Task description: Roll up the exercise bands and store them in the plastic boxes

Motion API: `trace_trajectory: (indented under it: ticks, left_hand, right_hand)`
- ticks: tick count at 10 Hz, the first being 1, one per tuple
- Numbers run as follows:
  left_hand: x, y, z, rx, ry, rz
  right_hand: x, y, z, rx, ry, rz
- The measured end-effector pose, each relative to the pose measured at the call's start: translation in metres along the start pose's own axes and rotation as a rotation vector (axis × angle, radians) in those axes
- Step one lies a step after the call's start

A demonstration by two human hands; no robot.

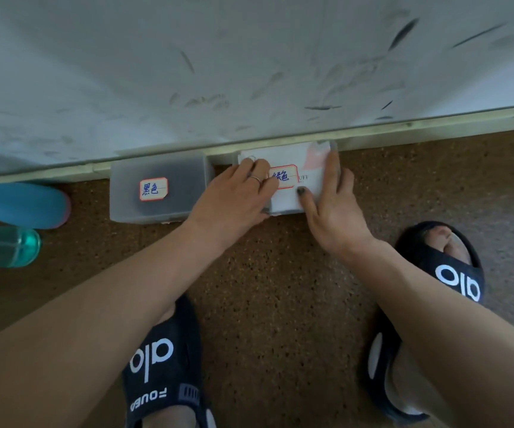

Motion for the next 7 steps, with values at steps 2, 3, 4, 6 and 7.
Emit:
trace_trajectory:
  ticks: [2,3,4,6,7]
  left_hand:
    - [0.005,-0.004,0.007,0.002,0.007,-0.026]
    - [0.015,-0.019,0.011,0.030,-0.019,-0.060]
    - [0.023,-0.026,0.011,0.056,-0.026,-0.070]
    - [0.054,-0.033,-0.059,0.138,-0.558,-0.298]
    - [0.093,-0.071,-0.153,-0.121,-0.897,-0.353]
  right_hand:
    - [0.006,-0.001,0.002,0.016,-0.047,-0.033]
    - [0.018,-0.001,0.015,0.061,-0.124,-0.037]
    - [0.025,0.001,0.018,0.055,-0.207,-0.026]
    - [0.061,-0.008,-0.049,-0.196,-0.092,0.016]
    - [0.121,-0.018,-0.131,-0.397,0.475,0.046]
Point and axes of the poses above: each hand's wrist, its own y-axis towards the middle knuckle, its own z-axis out of the palm, x = y × z, the point moved 5 cm from there along y, towards the middle knuckle
